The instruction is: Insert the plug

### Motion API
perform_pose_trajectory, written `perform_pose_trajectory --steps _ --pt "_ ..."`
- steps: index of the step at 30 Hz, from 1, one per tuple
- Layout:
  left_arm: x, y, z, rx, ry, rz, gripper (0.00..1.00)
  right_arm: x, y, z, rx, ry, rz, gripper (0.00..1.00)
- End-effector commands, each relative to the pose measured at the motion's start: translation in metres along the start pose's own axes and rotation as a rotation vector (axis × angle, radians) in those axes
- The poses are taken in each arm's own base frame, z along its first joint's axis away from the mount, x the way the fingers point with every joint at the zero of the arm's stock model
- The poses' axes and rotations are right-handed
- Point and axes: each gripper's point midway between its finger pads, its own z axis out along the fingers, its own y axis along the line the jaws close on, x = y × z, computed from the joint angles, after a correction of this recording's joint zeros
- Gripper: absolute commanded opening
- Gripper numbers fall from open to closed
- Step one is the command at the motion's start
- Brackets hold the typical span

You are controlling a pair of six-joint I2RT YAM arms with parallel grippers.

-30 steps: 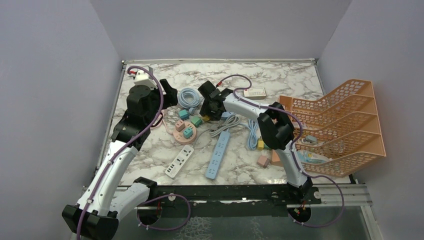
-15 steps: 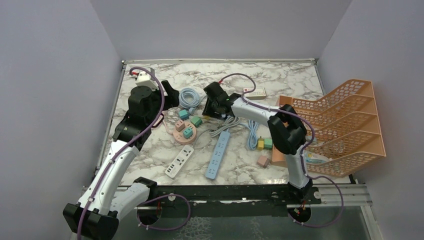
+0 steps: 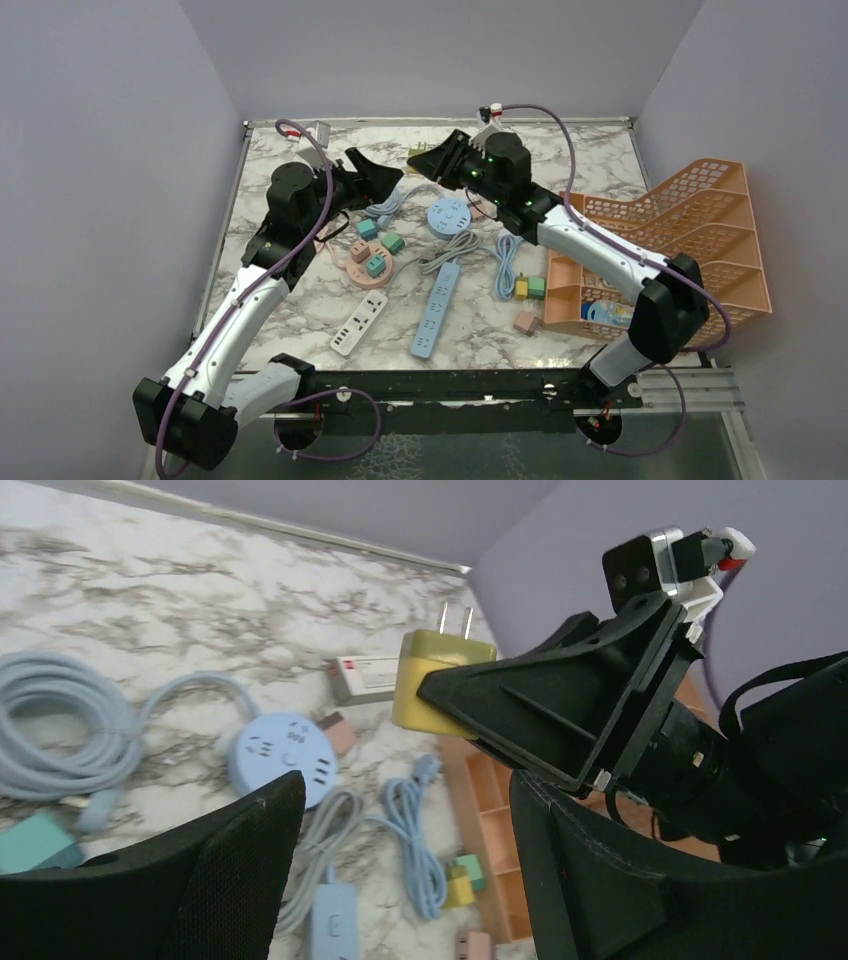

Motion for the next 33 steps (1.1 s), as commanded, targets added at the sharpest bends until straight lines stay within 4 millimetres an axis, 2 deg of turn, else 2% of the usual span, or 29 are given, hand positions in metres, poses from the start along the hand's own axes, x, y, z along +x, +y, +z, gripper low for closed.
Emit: perform_pose_trajectory --steps 1,4,6,9,11,13,18,23,28,33 --pt "-0.009 -0.074 -0.002 0.317 -0.001 -0.111 0.77 -0.041 0.079 -0.037 -0.292 -0.119 -0.029 0.24" --pt "-0.012 -0.102 -0.006 0.437 -0.002 -0.152 0.76 -0.046 0.1 -0.054 -0.388 -0.125 -0.028 0.24" --pt "-0.014 -0.113 -0.007 0.473 -0.005 -0.164 0.74 -0.046 0.112 -0.066 -0.459 -0.122 -0.024 0.24" --pt "-0.024 -0.122 -0.01 0.513 -0.037 -0.179 0.65 -0.046 0.127 -0.083 -0.551 -0.123 -0.029 0.24" --pt "-0.029 -0.127 -0.013 0.534 -0.06 -0.188 0.54 -0.048 0.134 -0.09 -0.586 -0.119 -0.025 0.24" --pt "-0.033 -0.13 -0.016 0.551 -0.078 -0.188 0.49 -0.048 0.138 -0.096 -0.61 -0.115 -0.025 0.24" --pt "-0.038 -0.128 -0.024 0.556 -0.125 -0.193 0.47 -0.051 0.144 -0.107 -0.654 -0.106 -0.015 0.24" --pt "-0.038 -0.13 -0.026 0.569 -0.13 -0.201 0.39 -0.047 0.15 -0.113 -0.711 -0.074 -0.014 0.23" --pt "-0.042 -0.135 -0.029 0.594 -0.143 -0.164 0.45 -0.037 0.154 -0.117 -0.761 -0.015 -0.013 0.23" --pt "-0.042 -0.138 -0.03 0.613 -0.146 -0.136 0.32 -0.028 0.157 -0.12 -0.797 0.046 -0.015 0.25"
